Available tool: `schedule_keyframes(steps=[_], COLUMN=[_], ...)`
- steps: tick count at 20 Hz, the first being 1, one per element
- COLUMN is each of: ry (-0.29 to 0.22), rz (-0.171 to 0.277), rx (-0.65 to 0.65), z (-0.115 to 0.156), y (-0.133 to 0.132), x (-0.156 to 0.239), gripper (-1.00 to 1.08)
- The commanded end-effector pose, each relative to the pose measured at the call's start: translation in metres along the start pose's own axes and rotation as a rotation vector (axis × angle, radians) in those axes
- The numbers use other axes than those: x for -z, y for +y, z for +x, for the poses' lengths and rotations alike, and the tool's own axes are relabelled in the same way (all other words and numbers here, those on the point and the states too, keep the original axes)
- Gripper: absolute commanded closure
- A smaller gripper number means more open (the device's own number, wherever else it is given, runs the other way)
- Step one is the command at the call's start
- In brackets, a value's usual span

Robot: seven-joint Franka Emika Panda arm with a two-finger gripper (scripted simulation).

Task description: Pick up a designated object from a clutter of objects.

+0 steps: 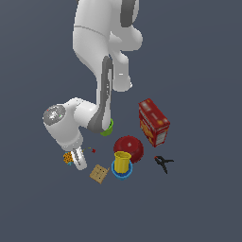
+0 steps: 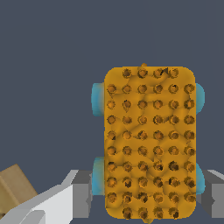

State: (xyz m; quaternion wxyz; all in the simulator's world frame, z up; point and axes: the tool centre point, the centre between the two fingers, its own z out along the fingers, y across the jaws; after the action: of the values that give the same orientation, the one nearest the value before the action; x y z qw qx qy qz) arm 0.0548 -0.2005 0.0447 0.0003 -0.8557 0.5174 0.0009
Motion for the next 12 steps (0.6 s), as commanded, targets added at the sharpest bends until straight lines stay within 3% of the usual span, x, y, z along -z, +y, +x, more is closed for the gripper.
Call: schedule_keyframes(steps=[1, 12], ry=[0.001, 0.000], rz=[0.002, 0.002], rx=[0.000, -0.001], z=[-0.008, -0.063], y=[-0.002, -0.013], x=[0.015, 0.111], gripper=[1.08, 1.08])
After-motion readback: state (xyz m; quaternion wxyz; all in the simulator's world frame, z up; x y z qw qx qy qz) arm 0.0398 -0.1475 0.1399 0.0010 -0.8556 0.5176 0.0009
